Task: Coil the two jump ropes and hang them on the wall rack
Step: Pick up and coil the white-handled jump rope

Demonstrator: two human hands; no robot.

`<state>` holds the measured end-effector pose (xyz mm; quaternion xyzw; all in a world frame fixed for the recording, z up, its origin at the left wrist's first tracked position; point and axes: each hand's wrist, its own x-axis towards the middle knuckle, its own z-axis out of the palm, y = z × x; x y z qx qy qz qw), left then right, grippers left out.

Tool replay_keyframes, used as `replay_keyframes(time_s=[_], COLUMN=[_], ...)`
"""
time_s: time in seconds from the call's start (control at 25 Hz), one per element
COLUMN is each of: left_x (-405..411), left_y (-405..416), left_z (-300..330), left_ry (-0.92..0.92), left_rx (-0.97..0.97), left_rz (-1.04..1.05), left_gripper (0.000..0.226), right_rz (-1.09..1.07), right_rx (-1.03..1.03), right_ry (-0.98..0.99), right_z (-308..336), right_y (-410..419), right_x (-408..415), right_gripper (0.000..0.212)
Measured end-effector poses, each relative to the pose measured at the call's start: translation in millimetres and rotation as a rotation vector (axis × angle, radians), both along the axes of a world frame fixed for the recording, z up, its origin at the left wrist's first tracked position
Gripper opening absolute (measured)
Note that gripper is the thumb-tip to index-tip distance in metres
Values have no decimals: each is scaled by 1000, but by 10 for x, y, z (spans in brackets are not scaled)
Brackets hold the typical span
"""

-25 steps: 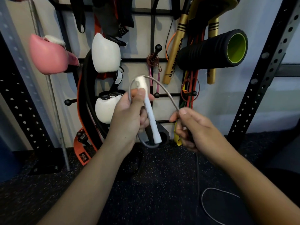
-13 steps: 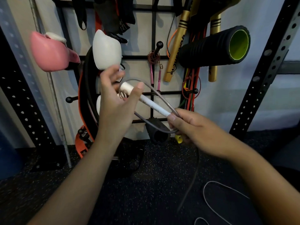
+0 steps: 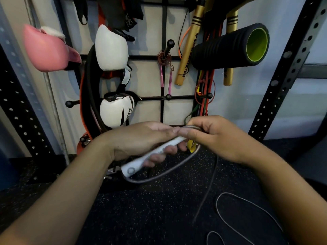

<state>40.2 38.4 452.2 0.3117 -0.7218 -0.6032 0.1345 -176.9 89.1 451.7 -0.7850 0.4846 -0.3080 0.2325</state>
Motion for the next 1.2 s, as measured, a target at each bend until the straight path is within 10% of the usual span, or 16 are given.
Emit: replay_keyframes(time_s=[0.32,0.72,1.04,1.2], left_x=[-87,-362,-514,-202], left_y=[49,49,168,-23], left_z=[-14,79,-122,-12], left_ry=[154,1370,1126,816], left_rx=[-146,286,-80,-334], left_rz=[140,707,760,799], left_gripper=[39,44,42,6], right_rz=[-66,-13,-214,-258], right_rx=[74,217,3,-63], right_ry=[-397,-686,-860,-571], right_z=[16,-282,-352,-86], right_y=[-4,-9,130,35], right_x=[-134,163,717,297], right_gripper=[41,48,27,32])
